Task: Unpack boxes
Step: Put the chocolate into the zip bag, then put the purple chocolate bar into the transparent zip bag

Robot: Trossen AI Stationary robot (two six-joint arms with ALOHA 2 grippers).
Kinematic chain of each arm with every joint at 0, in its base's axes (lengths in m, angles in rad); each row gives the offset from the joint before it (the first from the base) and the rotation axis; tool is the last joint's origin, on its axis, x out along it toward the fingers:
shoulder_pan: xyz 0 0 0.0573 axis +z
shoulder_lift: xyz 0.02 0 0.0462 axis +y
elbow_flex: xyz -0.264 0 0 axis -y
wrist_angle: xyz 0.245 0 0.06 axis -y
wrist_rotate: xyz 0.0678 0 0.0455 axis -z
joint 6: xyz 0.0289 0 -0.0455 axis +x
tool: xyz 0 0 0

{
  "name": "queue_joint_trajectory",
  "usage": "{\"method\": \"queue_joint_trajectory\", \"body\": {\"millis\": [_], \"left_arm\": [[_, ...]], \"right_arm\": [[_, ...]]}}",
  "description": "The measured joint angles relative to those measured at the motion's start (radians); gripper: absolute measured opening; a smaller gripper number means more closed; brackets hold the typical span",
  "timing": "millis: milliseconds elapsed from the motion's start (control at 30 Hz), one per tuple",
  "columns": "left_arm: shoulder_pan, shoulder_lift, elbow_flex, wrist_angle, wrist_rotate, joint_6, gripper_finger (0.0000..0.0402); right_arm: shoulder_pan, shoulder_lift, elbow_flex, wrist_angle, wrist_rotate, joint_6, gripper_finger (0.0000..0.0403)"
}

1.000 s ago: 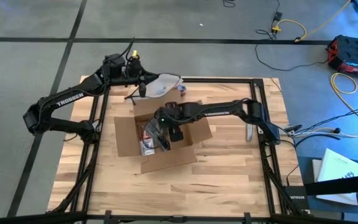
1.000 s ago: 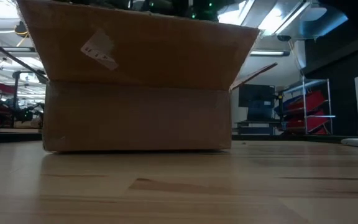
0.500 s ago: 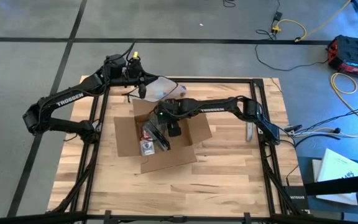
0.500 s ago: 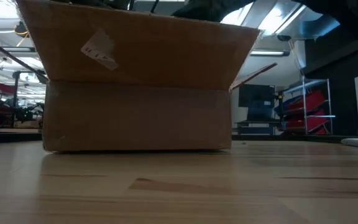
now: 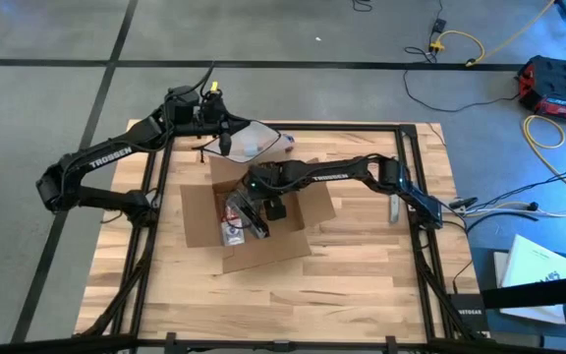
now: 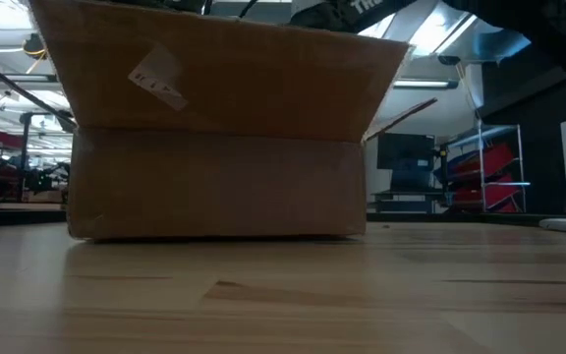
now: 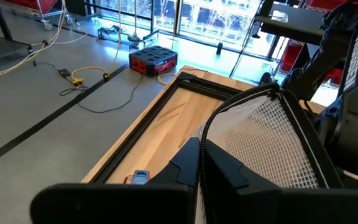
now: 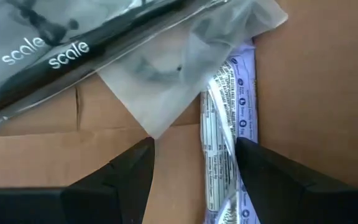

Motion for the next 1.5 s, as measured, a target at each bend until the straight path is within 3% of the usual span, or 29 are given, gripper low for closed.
{"method": "queue_joint_trajectory", "body": {"millis": [267,500,633,700,1067,1267,1367,1500], "left_arm": [[0.0,0.0,0.0,-0.006,0.0,0.001,0.0],[0.0,0.0,0.0,-0.023,0.0,0.006,0.0],[0.0,0.0,0.0,-0.022,0.0,0.01,0.0],[0.0,0.0,0.0,-0.022,0.0,0.016,0.0],[0.0,0.0,0.0,-0.024,-0.001,0.045,0.0],[0.0,0.0,0.0,-0.024,-0.001,0.065,0.0],[0.0,0.0,0.0,-0.024,-0.001,0.063,0.0],[0.0,0.0,0.0,-0.039,-0.001,0.064,0.0]], "right_arm": [[-0.005,0.021,0.001,0.018,0.037,-0.001,0.0171],[-0.007,0.028,0.01,0.015,0.059,0.004,0.0085],[-0.002,0.031,0.09,-0.132,0.042,0.009,0.002],[0.003,0.031,0.134,-0.2,0.024,0.011,0.0006],[0.078,0.031,0.359,-0.503,-0.061,0.041,0.0],[0.085,0.03,0.427,-0.524,-0.05,0.17,0.0004],[0.065,0.038,0.405,-0.524,-0.077,0.247,0.0023],[0.036,0.042,0.347,-0.519,-0.146,0.292,0.0084]]}}
